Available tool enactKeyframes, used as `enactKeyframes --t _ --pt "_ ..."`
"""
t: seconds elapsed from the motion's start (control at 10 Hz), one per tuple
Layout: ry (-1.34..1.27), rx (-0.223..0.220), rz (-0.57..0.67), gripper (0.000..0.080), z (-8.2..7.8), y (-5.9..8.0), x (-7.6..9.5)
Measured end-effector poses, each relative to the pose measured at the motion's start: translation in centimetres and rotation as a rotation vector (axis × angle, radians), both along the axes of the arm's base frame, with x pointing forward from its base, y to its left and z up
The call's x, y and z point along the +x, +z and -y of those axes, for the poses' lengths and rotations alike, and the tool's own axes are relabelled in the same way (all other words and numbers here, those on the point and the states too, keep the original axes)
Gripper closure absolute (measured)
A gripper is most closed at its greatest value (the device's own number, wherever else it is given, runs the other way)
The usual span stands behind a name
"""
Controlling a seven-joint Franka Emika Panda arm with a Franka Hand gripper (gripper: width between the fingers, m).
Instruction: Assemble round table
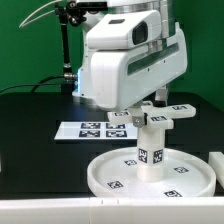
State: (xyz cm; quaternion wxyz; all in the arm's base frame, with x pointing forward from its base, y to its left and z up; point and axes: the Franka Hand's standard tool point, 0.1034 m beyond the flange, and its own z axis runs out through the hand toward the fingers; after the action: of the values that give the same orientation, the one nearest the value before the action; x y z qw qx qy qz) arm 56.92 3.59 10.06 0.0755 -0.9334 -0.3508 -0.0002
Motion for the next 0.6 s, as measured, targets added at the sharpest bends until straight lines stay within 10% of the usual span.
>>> enactKeyframes --t 0.6 --pt "-0.403 -0.014 -0.056 0.0351 -0.04 -0.07 -0.02"
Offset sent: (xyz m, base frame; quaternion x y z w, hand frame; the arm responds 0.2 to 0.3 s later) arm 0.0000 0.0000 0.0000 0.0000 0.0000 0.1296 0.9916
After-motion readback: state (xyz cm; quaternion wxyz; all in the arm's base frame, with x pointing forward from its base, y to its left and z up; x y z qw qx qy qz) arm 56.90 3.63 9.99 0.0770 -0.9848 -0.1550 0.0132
